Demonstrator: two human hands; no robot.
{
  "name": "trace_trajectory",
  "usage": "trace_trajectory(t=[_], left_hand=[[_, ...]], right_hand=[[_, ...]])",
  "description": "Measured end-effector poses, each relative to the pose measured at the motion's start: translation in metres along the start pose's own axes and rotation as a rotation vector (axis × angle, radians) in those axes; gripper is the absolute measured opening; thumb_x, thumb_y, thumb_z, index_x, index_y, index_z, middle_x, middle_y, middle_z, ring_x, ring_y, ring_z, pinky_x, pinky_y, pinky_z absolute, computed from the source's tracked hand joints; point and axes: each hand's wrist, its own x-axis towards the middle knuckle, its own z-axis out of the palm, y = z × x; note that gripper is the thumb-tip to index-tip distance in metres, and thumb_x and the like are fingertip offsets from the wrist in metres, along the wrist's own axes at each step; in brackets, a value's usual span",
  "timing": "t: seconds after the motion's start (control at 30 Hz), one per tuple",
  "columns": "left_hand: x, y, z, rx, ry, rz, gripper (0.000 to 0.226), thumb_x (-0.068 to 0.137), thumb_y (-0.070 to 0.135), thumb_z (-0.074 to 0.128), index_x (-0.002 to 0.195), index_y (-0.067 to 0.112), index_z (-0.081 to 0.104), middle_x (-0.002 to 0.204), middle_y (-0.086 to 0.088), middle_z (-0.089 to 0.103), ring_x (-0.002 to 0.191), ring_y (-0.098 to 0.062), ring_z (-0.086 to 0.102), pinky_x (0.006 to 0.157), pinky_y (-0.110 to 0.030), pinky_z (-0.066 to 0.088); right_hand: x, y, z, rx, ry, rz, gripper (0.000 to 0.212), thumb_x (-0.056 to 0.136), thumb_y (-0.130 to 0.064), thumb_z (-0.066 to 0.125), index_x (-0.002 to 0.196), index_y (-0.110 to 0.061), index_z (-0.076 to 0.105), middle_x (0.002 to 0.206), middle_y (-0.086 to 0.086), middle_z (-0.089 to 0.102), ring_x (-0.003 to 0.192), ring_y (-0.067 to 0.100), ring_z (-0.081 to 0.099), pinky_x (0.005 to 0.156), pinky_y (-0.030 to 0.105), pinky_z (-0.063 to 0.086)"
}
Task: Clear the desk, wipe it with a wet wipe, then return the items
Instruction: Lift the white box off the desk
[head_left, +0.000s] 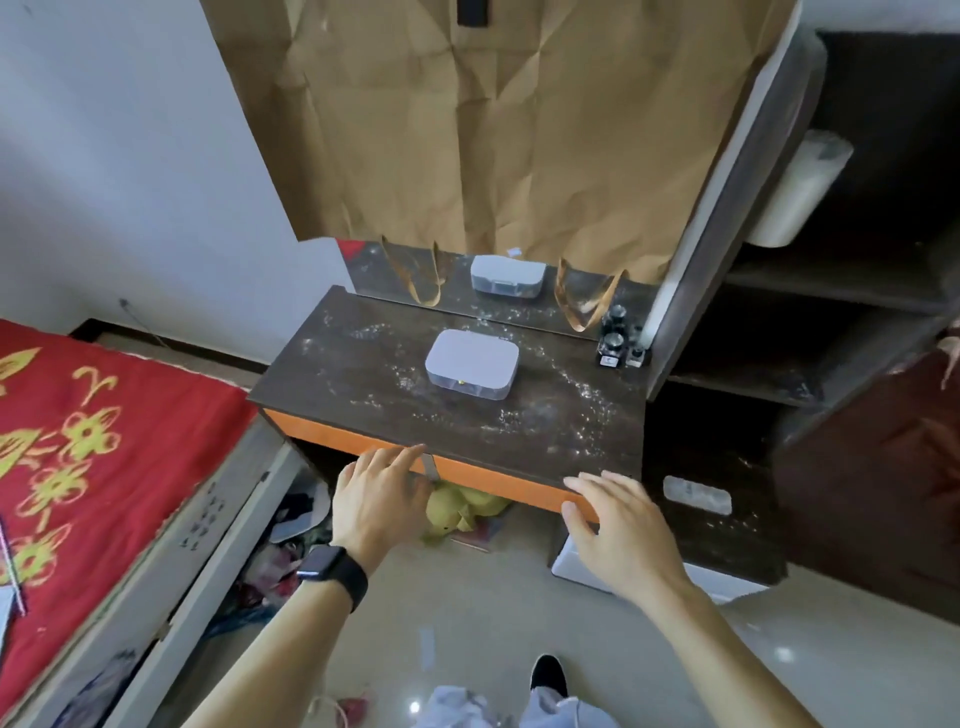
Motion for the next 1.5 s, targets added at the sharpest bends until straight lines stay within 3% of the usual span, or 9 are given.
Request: trace_trajectory(t=[0.13, 0.3, 0.47, 0.8, 0.9, 1.2, 1.37, 1.43, 1.5], left_hand=[[0.052, -0.006, 0.009, -0.021, -0.067, -0.083, 0.072, 0.077, 0.054, 0.018, 0.137, 0.039, 0.055, 0.138, 0.012, 0.057, 0.131, -0.017, 0.048, 0.108, -0.037, 0.037], [0.128, -0.025, 0.033, -0.164, -0.202, -0.214, 0.045, 0.092, 0.04, 0.05, 0.137, 0.038, 0.054, 0.14, 0.007, 0.055, 0.13, -0.021, 0.048, 0.105, -0.037, 0.04], [0.217, -0.046, 0.063, -0.386, -0.406, -0.348, 0.051, 0.096, 0.038, 0.052, 0.144, 0.025, 0.046, 0.142, -0.01, 0.051, 0.129, -0.03, 0.048, 0.104, -0.037, 0.04], [0.334, -0.041, 0.09, -0.643, -0.575, -0.484, 0.054, 0.096, 0.039, 0.053, 0.145, 0.017, 0.047, 0.14, -0.003, 0.058, 0.126, -0.025, 0.055, 0.106, -0.036, 0.043], [0.341, -0.037, 0.096, -0.716, -0.596, -0.478, 0.025, 0.091, 0.036, 0.053, 0.113, 0.03, 0.064, 0.113, 0.004, 0.071, 0.107, -0.023, 0.063, 0.096, -0.039, 0.051], [0.355, -0.026, 0.091, -1.076, -0.612, -0.471, 0.042, 0.092, 0.025, 0.069, 0.121, 0.018, 0.038, 0.114, -0.005, 0.067, 0.09, -0.017, 0.061, 0.073, -0.031, 0.048], [0.361, -0.028, 0.087, -1.177, -0.668, -0.527, 0.054, 0.089, 0.024, 0.074, 0.134, 0.031, 0.044, 0.114, -0.006, 0.065, 0.103, -0.027, 0.065, 0.093, -0.043, 0.054], [0.357, -0.036, 0.089, -1.226, -0.658, -0.599, 0.05, 0.087, 0.025, 0.075, 0.131, 0.033, 0.052, 0.119, -0.006, 0.066, 0.103, -0.027, 0.068, 0.094, -0.046, 0.056], [0.351, -0.041, 0.091, -1.272, -0.651, -0.646, 0.05, 0.085, 0.027, 0.078, 0.13, 0.034, 0.056, 0.122, -0.007, 0.067, 0.098, -0.025, 0.07, 0.084, -0.041, 0.058]], right_hand=[[0.06, 0.0, 0.012, 0.017, -0.066, -0.011, 0.045, 0.088, -0.045, 0.044, 0.124, -0.027, 0.064, 0.127, -0.013, 0.063, 0.127, 0.019, 0.047, 0.105, 0.033, 0.041], [0.133, -0.002, 0.052, 0.058, -0.179, 0.015, 0.04, 0.093, -0.039, 0.052, 0.13, -0.025, 0.058, 0.132, -0.012, 0.059, 0.127, 0.017, 0.045, 0.106, 0.028, 0.037], [0.199, -0.014, 0.095, 0.149, -0.322, 0.235, 0.051, 0.096, -0.039, 0.047, 0.143, -0.021, 0.041, 0.147, -0.006, 0.045, 0.134, 0.02, 0.037, 0.11, 0.032, 0.032], [0.312, -0.015, 0.138, 0.062, -0.458, 0.416, 0.075, 0.09, -0.011, 0.049, 0.154, -0.024, 0.011, 0.163, -0.008, 0.001, 0.149, 0.017, 0.003, 0.12, 0.041, 0.021], [0.312, -0.014, 0.148, -0.048, -0.536, 0.398, 0.079, 0.091, -0.016, 0.048, 0.155, -0.026, 0.002, 0.163, -0.005, -0.011, 0.15, 0.019, -0.005, 0.12, 0.046, 0.018], [0.306, -0.008, 0.154, -0.072, -0.595, 0.418, 0.07, 0.096, -0.031, 0.044, 0.154, -0.03, 0.006, 0.161, -0.011, -0.018, 0.148, 0.012, -0.016, 0.115, 0.061, 0.009], [0.306, -0.002, 0.147, -0.007, -0.568, 0.394, 0.066, 0.095, -0.027, 0.043, 0.153, -0.031, 0.011, 0.161, -0.015, -0.01, 0.149, 0.011, -0.004, 0.115, 0.056, 0.018], [0.309, -0.004, 0.138, 0.105, -0.487, 0.453, 0.062, 0.095, -0.019, 0.042, 0.152, -0.031, 0.021, 0.162, -0.009, 0.012, 0.146, 0.014, 0.021, 0.113, 0.04, 0.034], [0.309, -0.009, 0.126, 0.347, -0.33, 0.659, 0.053, 0.095, -0.012, 0.042, 0.145, -0.03, 0.041, 0.147, -0.003, 0.046, 0.12, 0.017, 0.056, 0.087, 0.019, 0.048]])
